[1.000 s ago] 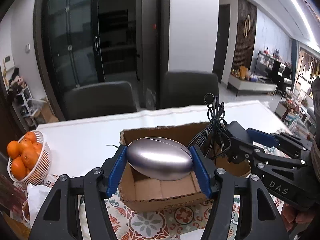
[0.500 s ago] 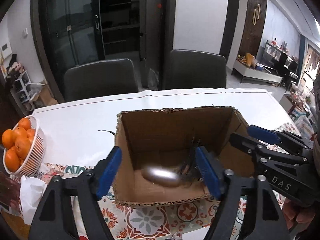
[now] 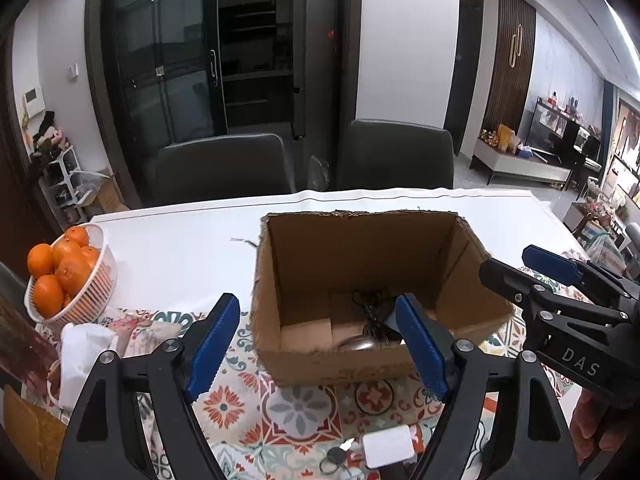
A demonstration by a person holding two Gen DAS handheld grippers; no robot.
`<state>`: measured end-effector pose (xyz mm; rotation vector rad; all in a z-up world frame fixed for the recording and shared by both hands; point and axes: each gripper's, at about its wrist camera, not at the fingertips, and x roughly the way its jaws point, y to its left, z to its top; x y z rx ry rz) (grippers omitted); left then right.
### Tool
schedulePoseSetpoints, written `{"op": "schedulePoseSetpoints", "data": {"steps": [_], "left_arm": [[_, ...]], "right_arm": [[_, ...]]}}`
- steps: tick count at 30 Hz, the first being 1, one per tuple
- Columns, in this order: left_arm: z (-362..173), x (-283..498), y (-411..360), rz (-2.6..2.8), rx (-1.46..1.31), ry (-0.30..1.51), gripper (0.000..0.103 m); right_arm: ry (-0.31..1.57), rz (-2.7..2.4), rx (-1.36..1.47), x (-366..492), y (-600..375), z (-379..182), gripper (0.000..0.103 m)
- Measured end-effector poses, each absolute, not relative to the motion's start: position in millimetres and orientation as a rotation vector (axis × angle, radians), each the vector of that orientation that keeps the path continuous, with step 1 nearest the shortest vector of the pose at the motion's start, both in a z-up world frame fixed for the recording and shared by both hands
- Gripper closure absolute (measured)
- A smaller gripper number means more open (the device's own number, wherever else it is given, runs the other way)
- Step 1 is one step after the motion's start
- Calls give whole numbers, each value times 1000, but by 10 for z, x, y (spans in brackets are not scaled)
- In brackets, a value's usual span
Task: Organize rigid objects
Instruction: 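Lower both held items into the box and open both grippers, then withdraw both tools from the box back toward the remaining items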
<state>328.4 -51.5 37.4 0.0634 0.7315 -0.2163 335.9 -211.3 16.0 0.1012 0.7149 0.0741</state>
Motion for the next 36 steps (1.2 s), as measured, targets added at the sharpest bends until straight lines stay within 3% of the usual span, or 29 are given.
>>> {"op": "schedulePoseSetpoints", "data": {"steps": [9, 18, 27, 36], "left_arm": [[505, 2756, -386, -200, 94, 642, 20], [581, 2191, -342, -155, 105, 536, 20], [523, 1649, -390, -94, 124, 439, 13], [285, 1316, -340, -56, 35, 480, 13]], "right_arm": [[633, 59, 69, 2889, -2036, 328, 28], [558, 42, 59, 2417, -2004, 420, 23], [510, 44, 78, 1916, -2074, 364, 21], [501, 11, 82, 1606, -2171, 184, 20]]}}
